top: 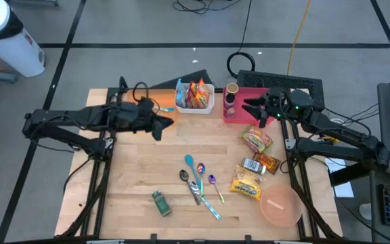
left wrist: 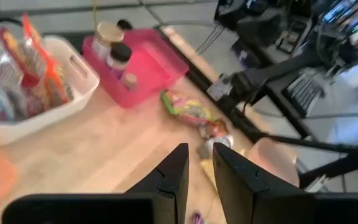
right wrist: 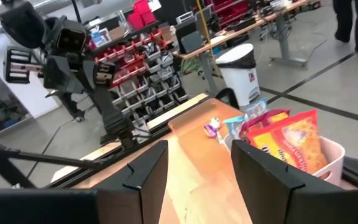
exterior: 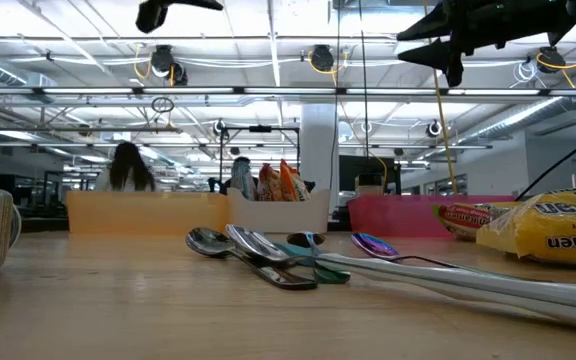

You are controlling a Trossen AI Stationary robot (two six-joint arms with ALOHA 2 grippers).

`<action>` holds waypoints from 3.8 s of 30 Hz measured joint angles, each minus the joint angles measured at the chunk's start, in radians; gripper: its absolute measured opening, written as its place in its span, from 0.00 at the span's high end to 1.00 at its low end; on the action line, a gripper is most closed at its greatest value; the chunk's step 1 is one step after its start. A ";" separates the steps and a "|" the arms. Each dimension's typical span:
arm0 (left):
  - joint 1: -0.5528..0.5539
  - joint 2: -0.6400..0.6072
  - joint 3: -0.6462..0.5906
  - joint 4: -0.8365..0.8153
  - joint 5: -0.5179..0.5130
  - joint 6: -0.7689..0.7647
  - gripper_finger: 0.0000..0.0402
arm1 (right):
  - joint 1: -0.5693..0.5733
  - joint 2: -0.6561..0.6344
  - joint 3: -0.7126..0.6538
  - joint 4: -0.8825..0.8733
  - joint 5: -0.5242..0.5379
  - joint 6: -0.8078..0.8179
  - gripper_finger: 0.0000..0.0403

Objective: Pick & Place Food Item
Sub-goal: Put the green spice bottle into the red bin

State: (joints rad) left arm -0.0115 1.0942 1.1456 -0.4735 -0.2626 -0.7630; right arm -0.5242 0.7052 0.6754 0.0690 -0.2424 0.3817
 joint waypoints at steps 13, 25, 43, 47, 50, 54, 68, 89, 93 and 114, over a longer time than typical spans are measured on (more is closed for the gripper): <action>-0.106 0.000 0.070 -0.213 -0.063 0.177 0.80 | 0.064 0.018 0.000 0.025 0.002 0.096 0.58; 0.041 0.015 0.070 -0.361 0.190 0.388 0.80 | 0.151 0.157 0.000 0.250 -0.053 0.350 0.56; 0.176 0.238 0.070 -0.291 0.816 0.533 0.80 | 0.474 0.523 0.000 0.813 0.021 0.595 0.43; 0.134 0.308 0.070 -0.201 0.930 0.537 0.80 | 0.474 0.551 0.000 0.840 0.037 0.600 0.42; 0.106 0.337 0.070 -0.138 0.969 0.525 0.80 | 0.473 0.556 0.000 0.846 0.037 0.599 0.43; 0.068 0.331 0.070 -0.039 0.958 0.500 0.87 | 0.474 0.556 0.000 0.849 0.037 0.599 0.45; 0.079 0.281 0.070 0.176 0.933 0.348 0.77 | 0.474 0.556 0.000 0.862 0.033 0.598 0.46; -0.023 0.282 0.070 0.701 0.836 -0.081 0.20 | 0.473 0.546 0.000 0.909 -0.026 0.521 0.46; -0.127 0.268 0.070 0.686 0.759 -0.133 0.19 | 0.465 0.535 0.000 0.932 -0.128 0.531 0.47; -0.686 0.296 0.070 0.037 -0.082 -1.192 0.19 | 0.582 0.491 0.000 0.929 -0.443 0.590 0.48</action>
State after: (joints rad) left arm -0.6979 1.3907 1.2156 -0.4363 -0.3448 -1.9546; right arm 0.0582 1.1957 0.6750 0.9976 -0.6857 0.9712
